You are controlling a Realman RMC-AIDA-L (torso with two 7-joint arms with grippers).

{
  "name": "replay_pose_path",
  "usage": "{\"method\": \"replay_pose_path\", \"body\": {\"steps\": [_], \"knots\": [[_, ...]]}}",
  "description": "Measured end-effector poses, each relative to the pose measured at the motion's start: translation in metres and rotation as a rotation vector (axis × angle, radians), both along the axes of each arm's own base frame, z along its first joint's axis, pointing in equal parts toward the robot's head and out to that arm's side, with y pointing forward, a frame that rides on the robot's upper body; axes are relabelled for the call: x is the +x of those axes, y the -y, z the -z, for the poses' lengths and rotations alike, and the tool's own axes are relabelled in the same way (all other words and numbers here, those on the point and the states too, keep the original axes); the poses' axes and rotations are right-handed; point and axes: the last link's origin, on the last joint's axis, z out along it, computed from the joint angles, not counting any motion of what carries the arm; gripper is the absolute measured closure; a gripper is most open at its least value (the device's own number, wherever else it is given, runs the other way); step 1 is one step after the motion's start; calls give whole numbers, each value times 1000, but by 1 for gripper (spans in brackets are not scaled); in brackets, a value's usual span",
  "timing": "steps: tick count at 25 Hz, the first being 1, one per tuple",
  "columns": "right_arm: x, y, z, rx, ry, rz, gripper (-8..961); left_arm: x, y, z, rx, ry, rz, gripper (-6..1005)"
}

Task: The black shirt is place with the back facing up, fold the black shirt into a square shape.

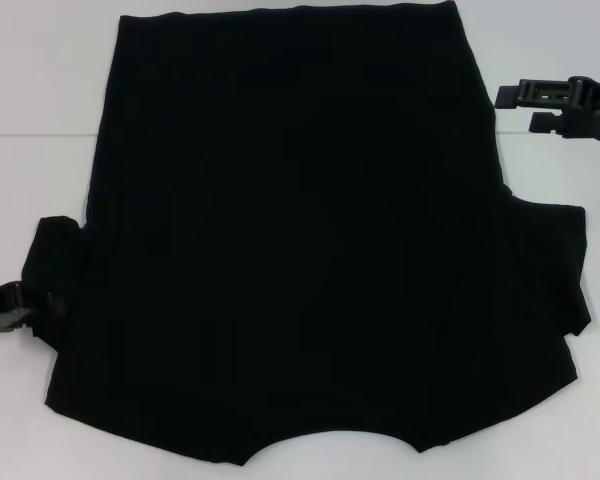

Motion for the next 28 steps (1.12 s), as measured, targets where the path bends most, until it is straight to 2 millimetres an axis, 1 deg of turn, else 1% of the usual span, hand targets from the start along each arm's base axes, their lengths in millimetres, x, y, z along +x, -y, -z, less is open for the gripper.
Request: {"method": "replay_pose_path", "body": {"steps": [7,13,16,18,23,28], "knots": [[1,0,-2,5,-6,4,69,1,-2,0,7,4,-11,727],[2,1,-2,3,-8,6,69,1,-2,0,5,5,-10,937],[2,1,-1,2,-8,6,70,1,-2,-4,14,-2,-9,974],[2,1,-2,2,-8,6,70,-1,-2,-12,37,-22,-13,998],[2,1,-2,5,-9,7,70,-11,-2,-43,94,-104,-59,998],[3,1,-3,7,-10,7,71,-18,-4,-59,139,-165,-120,997]]}}
